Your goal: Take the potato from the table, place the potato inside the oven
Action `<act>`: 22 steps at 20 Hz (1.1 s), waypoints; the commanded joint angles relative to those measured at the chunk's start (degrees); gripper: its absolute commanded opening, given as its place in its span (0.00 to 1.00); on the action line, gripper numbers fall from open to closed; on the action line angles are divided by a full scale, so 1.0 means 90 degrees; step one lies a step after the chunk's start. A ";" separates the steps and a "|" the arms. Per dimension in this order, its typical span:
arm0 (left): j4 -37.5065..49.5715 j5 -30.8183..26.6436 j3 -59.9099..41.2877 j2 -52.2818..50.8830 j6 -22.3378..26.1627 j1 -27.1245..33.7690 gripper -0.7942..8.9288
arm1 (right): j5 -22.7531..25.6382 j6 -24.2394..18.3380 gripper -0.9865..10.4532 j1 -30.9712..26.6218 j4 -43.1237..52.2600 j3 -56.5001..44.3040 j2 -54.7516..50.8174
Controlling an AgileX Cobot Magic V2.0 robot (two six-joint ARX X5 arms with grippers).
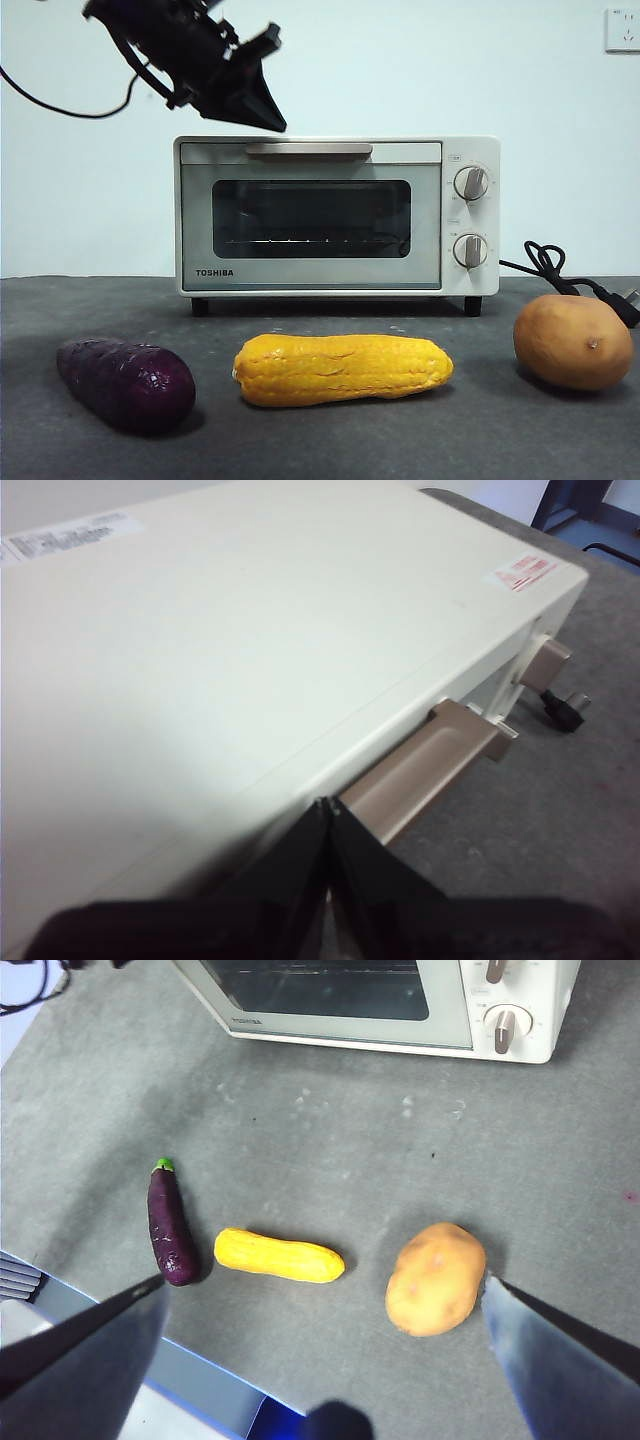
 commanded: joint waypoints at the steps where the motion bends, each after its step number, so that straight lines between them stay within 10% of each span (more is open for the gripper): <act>1: 0.0143 -0.0073 -0.0007 0.0228 0.0153 -0.0051 0.07 | -0.0002 0.0073 0.73 0.0010 0.0002 0.0002 0.0010; 22: -0.3249 0.0374 -0.0007 0.0384 0.0486 -0.0996 0.07 | 0.0019 0.0075 0.71 0.0010 0.0012 0.0002 0.0010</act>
